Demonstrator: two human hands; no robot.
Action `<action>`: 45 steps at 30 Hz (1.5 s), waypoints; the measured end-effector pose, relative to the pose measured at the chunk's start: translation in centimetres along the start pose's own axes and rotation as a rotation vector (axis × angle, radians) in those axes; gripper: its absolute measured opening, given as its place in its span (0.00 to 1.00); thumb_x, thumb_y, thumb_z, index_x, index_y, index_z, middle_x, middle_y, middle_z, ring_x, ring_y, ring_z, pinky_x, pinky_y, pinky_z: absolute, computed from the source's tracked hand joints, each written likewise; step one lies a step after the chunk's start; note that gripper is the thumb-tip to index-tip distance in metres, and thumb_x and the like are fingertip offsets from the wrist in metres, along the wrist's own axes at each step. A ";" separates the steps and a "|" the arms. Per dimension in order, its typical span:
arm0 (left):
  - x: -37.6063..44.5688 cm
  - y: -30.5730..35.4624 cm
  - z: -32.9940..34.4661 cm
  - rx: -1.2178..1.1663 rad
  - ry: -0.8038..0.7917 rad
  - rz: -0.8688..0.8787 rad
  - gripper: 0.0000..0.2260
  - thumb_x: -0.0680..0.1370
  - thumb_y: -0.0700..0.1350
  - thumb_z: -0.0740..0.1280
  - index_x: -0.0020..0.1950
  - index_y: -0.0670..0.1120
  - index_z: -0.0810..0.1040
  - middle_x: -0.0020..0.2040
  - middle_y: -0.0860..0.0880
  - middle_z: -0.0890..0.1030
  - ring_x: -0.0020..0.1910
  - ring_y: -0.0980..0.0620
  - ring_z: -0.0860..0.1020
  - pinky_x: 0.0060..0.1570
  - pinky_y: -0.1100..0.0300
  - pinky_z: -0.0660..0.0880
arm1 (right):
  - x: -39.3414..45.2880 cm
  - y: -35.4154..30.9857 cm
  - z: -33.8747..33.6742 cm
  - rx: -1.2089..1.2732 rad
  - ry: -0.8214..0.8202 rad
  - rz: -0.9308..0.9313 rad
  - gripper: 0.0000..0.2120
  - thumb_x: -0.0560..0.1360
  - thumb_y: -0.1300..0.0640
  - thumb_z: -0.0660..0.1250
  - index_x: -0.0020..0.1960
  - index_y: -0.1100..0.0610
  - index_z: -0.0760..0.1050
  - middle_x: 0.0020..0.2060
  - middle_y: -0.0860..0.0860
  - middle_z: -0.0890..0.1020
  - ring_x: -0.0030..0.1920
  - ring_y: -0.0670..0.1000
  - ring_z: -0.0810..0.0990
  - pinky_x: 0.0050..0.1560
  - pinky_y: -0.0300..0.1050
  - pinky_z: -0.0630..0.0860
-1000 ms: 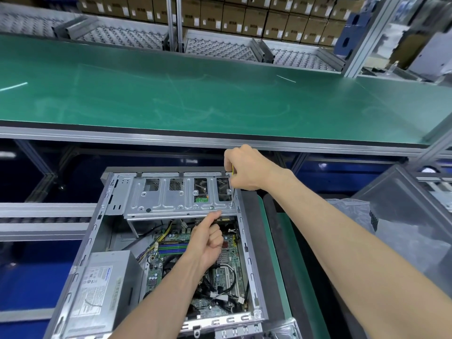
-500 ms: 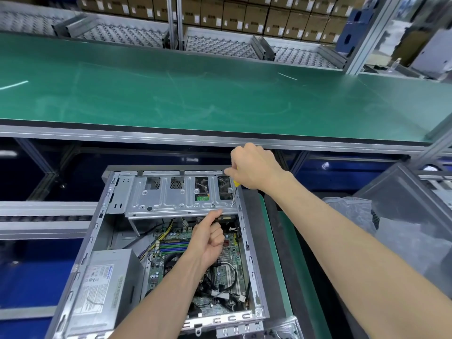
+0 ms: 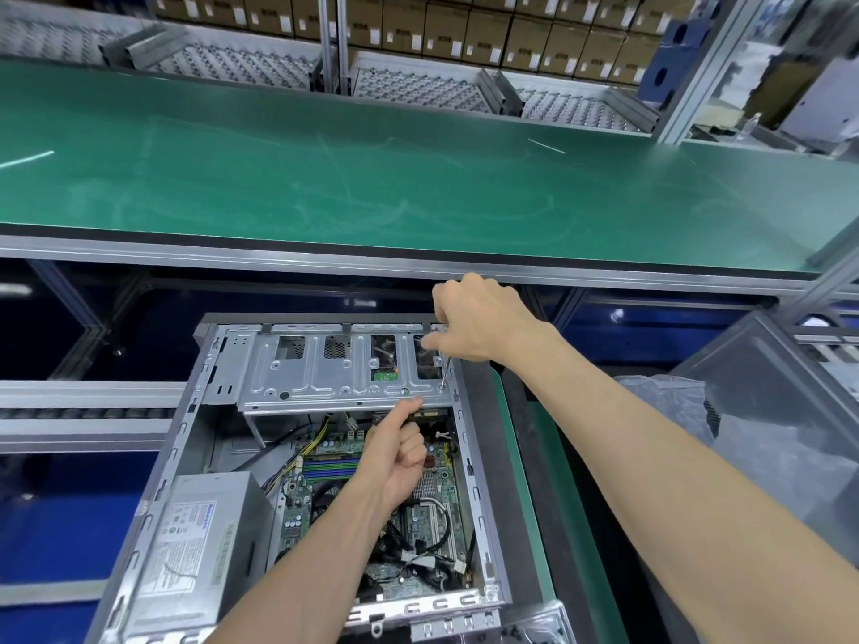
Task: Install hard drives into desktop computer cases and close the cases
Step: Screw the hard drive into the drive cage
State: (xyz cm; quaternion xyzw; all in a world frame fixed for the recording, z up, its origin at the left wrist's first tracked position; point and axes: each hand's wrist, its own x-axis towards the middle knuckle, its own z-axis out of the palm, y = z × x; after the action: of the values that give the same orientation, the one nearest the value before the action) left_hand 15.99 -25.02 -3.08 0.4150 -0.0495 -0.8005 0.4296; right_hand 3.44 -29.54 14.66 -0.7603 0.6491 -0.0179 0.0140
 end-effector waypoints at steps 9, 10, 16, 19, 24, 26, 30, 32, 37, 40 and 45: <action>0.0 0.0 0.0 -0.006 -0.004 -0.003 0.08 0.76 0.39 0.72 0.54 0.45 0.79 0.26 0.54 0.54 0.21 0.57 0.52 0.16 0.65 0.52 | -0.4 0.4 0.5 0.048 0.036 0.096 0.11 0.78 0.47 0.67 0.47 0.54 0.72 0.39 0.48 0.66 0.42 0.56 0.72 0.41 0.49 0.67; -0.1 0.0 0.0 -0.010 -0.002 -0.006 0.08 0.76 0.39 0.72 0.54 0.45 0.79 0.26 0.54 0.55 0.21 0.57 0.52 0.16 0.65 0.51 | -0.5 0.2 0.3 0.019 0.043 0.073 0.11 0.76 0.47 0.68 0.49 0.54 0.71 0.38 0.49 0.68 0.41 0.56 0.72 0.39 0.48 0.66; 0.0 0.1 0.0 -0.005 -0.006 -0.012 0.05 0.77 0.39 0.72 0.51 0.45 0.79 0.26 0.54 0.55 0.20 0.57 0.53 0.16 0.65 0.52 | -0.1 -0.2 -0.3 0.135 -0.067 0.005 0.12 0.69 0.62 0.66 0.51 0.54 0.69 0.45 0.53 0.74 0.45 0.57 0.75 0.37 0.46 0.67; -0.1 0.0 0.0 -0.010 0.002 -0.002 0.09 0.76 0.39 0.72 0.55 0.45 0.79 0.26 0.54 0.54 0.21 0.57 0.53 0.16 0.65 0.52 | -0.1 -0.2 0.3 0.067 0.009 0.071 0.08 0.77 0.53 0.68 0.48 0.56 0.71 0.38 0.49 0.67 0.43 0.57 0.72 0.41 0.48 0.68; -0.2 0.1 0.0 -0.014 -0.015 -0.002 0.16 0.68 0.40 0.76 0.54 0.45 0.79 0.26 0.55 0.55 0.21 0.57 0.53 0.16 0.65 0.52 | -0.1 -0.9 -0.1 0.038 -0.010 0.063 0.12 0.71 0.53 0.69 0.50 0.53 0.70 0.40 0.50 0.71 0.41 0.57 0.74 0.38 0.48 0.65; -0.2 0.0 0.1 -0.013 -0.023 -0.005 0.16 0.66 0.40 0.76 0.53 0.45 0.79 0.26 0.55 0.55 0.20 0.57 0.53 0.16 0.65 0.52 | -0.2 -0.8 -0.4 0.115 -0.064 0.051 0.14 0.68 0.60 0.66 0.53 0.53 0.70 0.45 0.52 0.72 0.44 0.57 0.74 0.39 0.48 0.66; -0.3 0.1 0.0 -0.018 -0.005 -0.022 0.08 0.74 0.39 0.74 0.51 0.45 0.79 0.26 0.55 0.55 0.21 0.57 0.53 0.16 0.65 0.52 | -0.3 -0.6 -0.4 0.129 -0.033 0.089 0.09 0.70 0.62 0.67 0.49 0.55 0.73 0.44 0.52 0.70 0.45 0.58 0.73 0.41 0.47 0.69; -0.3 0.1 -0.1 -0.022 0.000 -0.024 0.08 0.75 0.39 0.73 0.53 0.45 0.79 0.26 0.55 0.55 0.21 0.57 0.53 0.16 0.65 0.52 | -0.2 -0.4 -0.3 0.109 -0.011 0.120 0.05 0.72 0.61 0.68 0.47 0.57 0.75 0.45 0.53 0.72 0.46 0.59 0.74 0.43 0.49 0.72; -1.0 0.3 0.3 -0.006 0.029 -0.019 0.10 0.76 0.39 0.73 0.55 0.43 0.78 0.26 0.54 0.54 0.21 0.57 0.53 0.16 0.65 0.52 | -0.5 -0.5 -0.2 0.126 0.001 0.153 0.06 0.74 0.58 0.69 0.49 0.58 0.75 0.46 0.54 0.72 0.46 0.60 0.75 0.45 0.51 0.74; -2.2 0.3 0.4 0.130 0.093 0.044 0.14 0.74 0.43 0.76 0.57 0.40 0.80 0.26 0.53 0.56 0.22 0.56 0.53 0.17 0.64 0.53 | -1.3 0.1 -0.8 0.094 -0.015 0.188 0.08 0.72 0.53 0.72 0.48 0.56 0.78 0.47 0.55 0.76 0.45 0.59 0.76 0.44 0.49 0.72; -3.9 1.3 -0.4 0.333 0.300 0.228 0.12 0.80 0.47 0.70 0.46 0.38 0.80 0.26 0.50 0.70 0.20 0.56 0.58 0.18 0.61 0.56 | -3.9 2.4 -1.5 0.755 0.117 0.382 0.04 0.72 0.56 0.74 0.42 0.56 0.85 0.33 0.51 0.86 0.34 0.49 0.85 0.43 0.45 0.78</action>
State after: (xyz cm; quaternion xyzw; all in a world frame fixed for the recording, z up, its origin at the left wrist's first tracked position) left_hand 18.23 -22.87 -0.30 0.5859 -0.1632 -0.6572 0.4452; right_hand 0.36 -26.10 16.04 -0.5657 0.7259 -0.2944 0.2575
